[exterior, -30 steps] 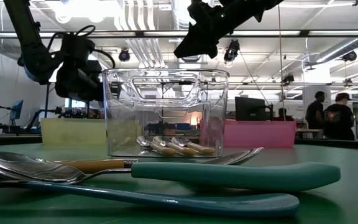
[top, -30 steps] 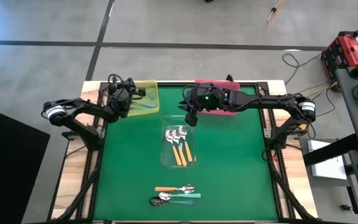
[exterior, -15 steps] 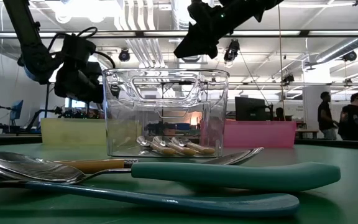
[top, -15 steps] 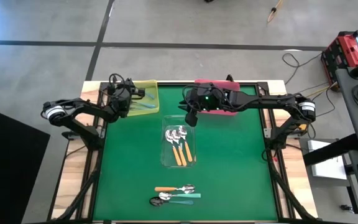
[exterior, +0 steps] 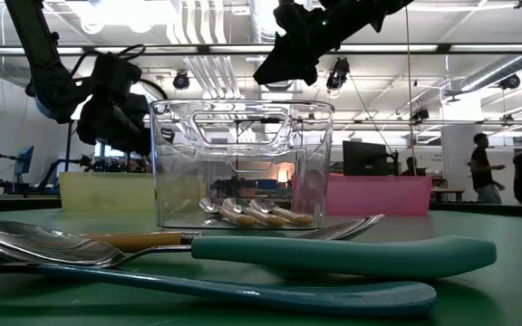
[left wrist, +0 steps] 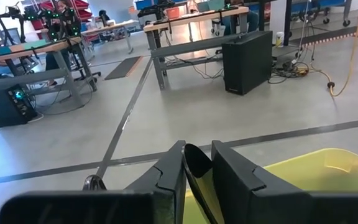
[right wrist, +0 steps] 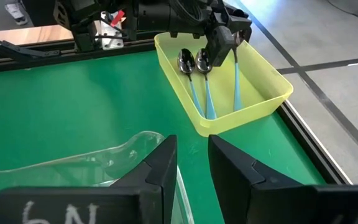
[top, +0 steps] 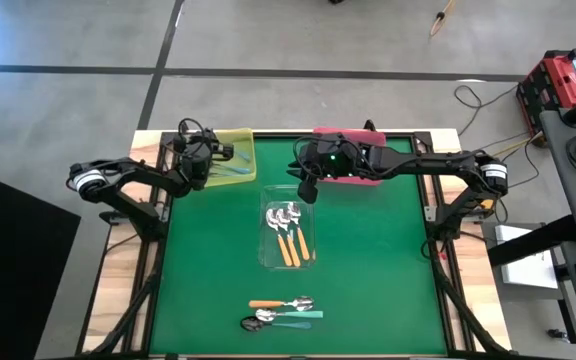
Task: Sort silverware by color (type)
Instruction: Put the right blue spoon into the yellow bin, then put the yellow spoon into the transparent bin
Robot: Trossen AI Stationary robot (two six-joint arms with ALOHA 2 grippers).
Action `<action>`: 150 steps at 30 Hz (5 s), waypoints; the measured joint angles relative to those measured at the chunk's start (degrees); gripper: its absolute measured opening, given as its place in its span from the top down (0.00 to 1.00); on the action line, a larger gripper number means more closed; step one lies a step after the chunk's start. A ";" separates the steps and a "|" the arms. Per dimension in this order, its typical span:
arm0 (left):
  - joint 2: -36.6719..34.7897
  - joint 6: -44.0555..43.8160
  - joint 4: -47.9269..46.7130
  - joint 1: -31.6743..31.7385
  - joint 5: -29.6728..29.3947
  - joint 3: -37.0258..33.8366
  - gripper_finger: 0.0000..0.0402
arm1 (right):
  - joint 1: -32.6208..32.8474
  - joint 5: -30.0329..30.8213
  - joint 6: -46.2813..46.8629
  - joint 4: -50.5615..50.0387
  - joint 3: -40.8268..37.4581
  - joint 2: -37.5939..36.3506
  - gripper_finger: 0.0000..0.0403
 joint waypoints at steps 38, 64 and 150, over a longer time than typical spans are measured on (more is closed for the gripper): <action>-0.02 -1.17 -1.26 0.00 -3.01 0.02 0.84 | 0.00 0.04 0.00 0.00 0.00 0.02 0.79; -0.02 -3.13 -4.87 0.00 -3.34 0.02 0.70 | 0.00 0.01 0.00 0.00 0.00 0.02 0.79; 14.10 -15.57 -39.84 -82.88 5.54 32.33 0.70 | 51.38 27.62 17.50 -12.07 1.70 -4.90 0.83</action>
